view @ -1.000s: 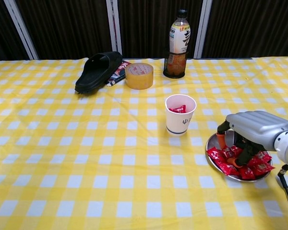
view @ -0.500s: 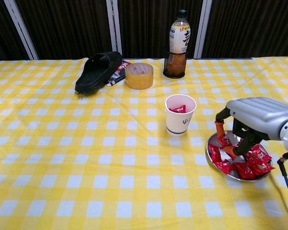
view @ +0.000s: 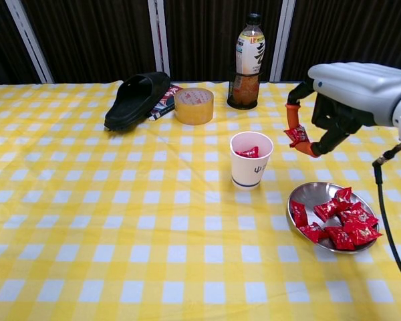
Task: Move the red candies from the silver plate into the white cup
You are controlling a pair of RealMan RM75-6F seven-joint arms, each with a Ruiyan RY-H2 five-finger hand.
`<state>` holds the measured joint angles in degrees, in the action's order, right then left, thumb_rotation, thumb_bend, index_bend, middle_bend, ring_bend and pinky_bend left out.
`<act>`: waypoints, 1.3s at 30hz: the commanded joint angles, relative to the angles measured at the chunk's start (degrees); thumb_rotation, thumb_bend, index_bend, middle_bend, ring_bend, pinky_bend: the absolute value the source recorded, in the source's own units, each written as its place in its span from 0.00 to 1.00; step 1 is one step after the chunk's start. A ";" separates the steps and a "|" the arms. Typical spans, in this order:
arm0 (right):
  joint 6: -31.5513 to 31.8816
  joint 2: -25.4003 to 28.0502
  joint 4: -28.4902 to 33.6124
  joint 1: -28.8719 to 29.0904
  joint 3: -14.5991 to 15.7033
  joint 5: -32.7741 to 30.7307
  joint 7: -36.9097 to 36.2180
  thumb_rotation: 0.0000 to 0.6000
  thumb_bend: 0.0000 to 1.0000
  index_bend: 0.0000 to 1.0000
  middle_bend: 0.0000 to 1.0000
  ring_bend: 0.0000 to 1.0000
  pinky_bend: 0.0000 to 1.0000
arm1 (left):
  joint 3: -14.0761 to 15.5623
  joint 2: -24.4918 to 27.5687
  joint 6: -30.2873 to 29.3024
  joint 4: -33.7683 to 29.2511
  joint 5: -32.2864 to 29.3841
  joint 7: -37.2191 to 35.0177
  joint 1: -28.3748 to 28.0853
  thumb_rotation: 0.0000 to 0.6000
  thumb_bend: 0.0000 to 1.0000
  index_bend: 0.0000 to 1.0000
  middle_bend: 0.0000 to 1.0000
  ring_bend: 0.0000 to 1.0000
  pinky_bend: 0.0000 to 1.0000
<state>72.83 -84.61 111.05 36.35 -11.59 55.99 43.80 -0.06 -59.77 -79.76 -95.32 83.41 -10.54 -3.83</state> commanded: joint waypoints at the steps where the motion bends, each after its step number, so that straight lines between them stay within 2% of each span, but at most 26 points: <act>1: -0.92 -0.80 0.05 2.12 -1.91 -2.23 1.33 1.00 0.41 0.56 0.99 1.00 0.99 | -0.01 0.09 0.23 0.01 -0.14 -0.20 -0.08 1.00 0.03 0.00 0.00 0.00 0.00; 10: -3.54 -5.60 -6.01 6.77 -4.49 -8.35 2.40 1.00 0.41 0.56 0.99 1.00 0.99 | 0.14 0.57 1.05 -0.07 -0.17 -1.12 -0.34 1.00 0.03 0.00 0.00 0.00 0.00; 23: -5.63 -9.94 -13.84 10.33 -4.63 -10.94 1.01 1.00 0.41 0.55 0.99 1.00 0.99 | 0.28 1.06 1.81 -0.20 -0.26 -2.33 -0.58 1.00 0.03 0.00 0.00 0.00 0.00; 30: -5.37 -10.98 -15.92 11.45 -4.67 -11.49 1.19 1.00 0.41 0.40 0.99 1.00 0.99 | 0.24 1.22 2.02 -0.45 -0.53 -2.52 -0.62 1.00 0.03 0.00 0.00 0.00 0.00; 39: -3.70 -9.88 -14.03 11.08 -3.73 -10.52 1.03 1.00 0.41 0.39 0.99 1.00 0.99 | 0.26 1.29 2.13 -0.49 -0.56 -2.61 -0.67 1.00 0.03 0.00 0.00 0.00 0.00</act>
<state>68.79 -94.80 96.55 47.62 -15.58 45.10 44.91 0.21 -58.47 -77.63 -95.81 82.85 -13.15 -4.49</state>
